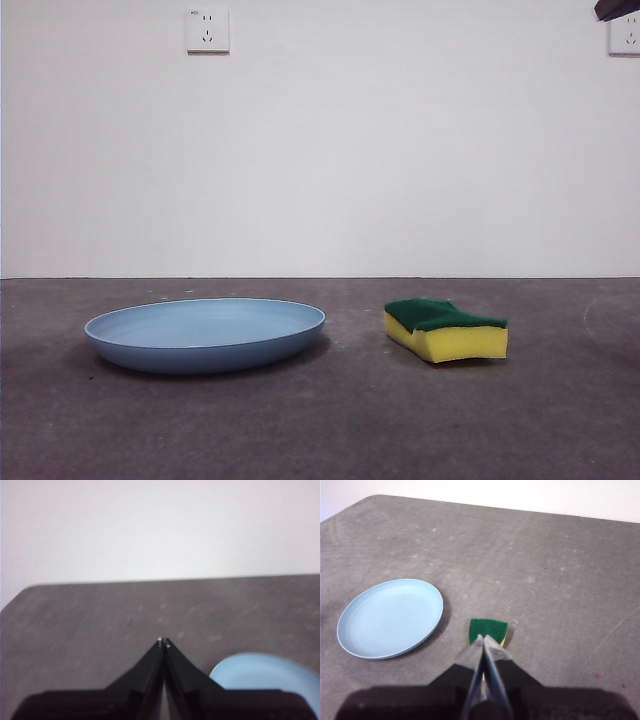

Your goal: Pick up the plate,pick up the cloth,clean the plate with the cloth

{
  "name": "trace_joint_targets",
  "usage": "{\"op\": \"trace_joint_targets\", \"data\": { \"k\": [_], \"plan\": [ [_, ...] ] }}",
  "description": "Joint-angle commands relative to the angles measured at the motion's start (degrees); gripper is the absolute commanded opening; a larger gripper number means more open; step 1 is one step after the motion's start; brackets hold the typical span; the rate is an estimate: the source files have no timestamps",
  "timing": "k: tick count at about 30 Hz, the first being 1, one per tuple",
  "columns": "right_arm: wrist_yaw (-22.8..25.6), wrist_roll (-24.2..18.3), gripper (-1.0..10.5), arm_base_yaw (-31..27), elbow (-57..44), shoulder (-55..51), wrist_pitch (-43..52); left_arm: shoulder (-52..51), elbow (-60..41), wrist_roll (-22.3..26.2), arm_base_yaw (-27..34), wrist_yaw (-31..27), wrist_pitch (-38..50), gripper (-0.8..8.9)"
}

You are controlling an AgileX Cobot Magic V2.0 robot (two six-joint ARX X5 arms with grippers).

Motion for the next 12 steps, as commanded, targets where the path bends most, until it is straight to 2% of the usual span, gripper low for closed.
{"op": "trace_joint_targets", "data": {
  "k": [1,12],
  "plan": [
    [-0.04,0.22,0.0,0.02,-0.17,-0.07,0.33,-3.41,-5.09,0.63,2.67,0.13,0.63,-0.03],
    [-0.04,0.22,0.0,0.02,-0.17,-0.07,0.33,-14.88,-18.51,0.46,6.19,1.64,0.61,-0.03]
  ]
}}
